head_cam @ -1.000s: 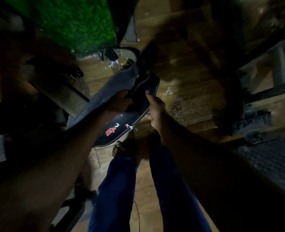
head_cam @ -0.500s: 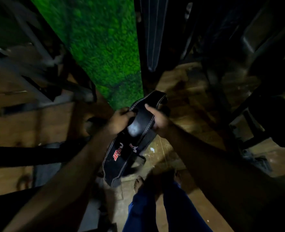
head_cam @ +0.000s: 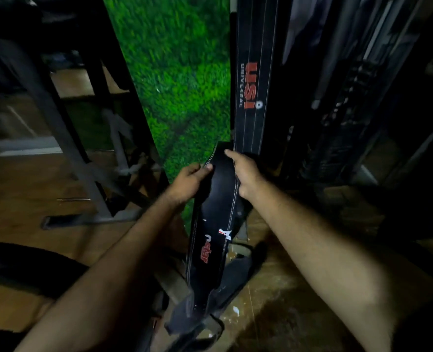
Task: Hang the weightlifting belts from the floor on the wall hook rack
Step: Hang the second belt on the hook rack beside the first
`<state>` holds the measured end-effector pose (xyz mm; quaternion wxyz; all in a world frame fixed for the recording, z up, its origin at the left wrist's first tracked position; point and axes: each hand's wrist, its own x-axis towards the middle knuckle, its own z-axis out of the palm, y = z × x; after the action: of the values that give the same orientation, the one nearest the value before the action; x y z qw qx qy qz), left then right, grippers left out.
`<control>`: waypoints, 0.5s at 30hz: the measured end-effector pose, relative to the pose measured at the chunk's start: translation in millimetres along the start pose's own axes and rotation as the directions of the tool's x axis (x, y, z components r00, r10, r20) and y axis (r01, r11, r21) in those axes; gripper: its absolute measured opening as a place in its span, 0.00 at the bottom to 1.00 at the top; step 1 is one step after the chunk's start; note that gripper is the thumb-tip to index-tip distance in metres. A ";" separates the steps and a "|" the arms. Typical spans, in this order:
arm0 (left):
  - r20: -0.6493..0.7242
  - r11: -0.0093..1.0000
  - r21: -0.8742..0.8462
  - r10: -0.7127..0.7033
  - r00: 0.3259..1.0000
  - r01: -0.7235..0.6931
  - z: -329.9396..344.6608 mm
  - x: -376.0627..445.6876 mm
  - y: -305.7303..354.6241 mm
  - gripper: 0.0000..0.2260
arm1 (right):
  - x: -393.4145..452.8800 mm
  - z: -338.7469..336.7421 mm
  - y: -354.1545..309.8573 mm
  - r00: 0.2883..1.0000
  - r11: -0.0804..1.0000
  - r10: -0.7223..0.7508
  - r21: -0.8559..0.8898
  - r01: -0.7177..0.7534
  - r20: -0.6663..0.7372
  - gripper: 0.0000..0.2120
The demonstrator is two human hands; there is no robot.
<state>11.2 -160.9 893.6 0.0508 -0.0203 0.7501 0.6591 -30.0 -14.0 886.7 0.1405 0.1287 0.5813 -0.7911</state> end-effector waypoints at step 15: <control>-0.166 0.953 -0.122 0.257 0.952 -0.279 0.6 -11.2 120.0 0.11 | -45.0 24.6 -158.4 0.954 0.973 -0.133 -0.149 0.178 0.268 0.03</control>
<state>10.7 -145.1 1013.0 -0.0968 0.0294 0.6981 0.7088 -48.2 10.9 1050.3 0.1622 -0.0334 0.6324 -0.7567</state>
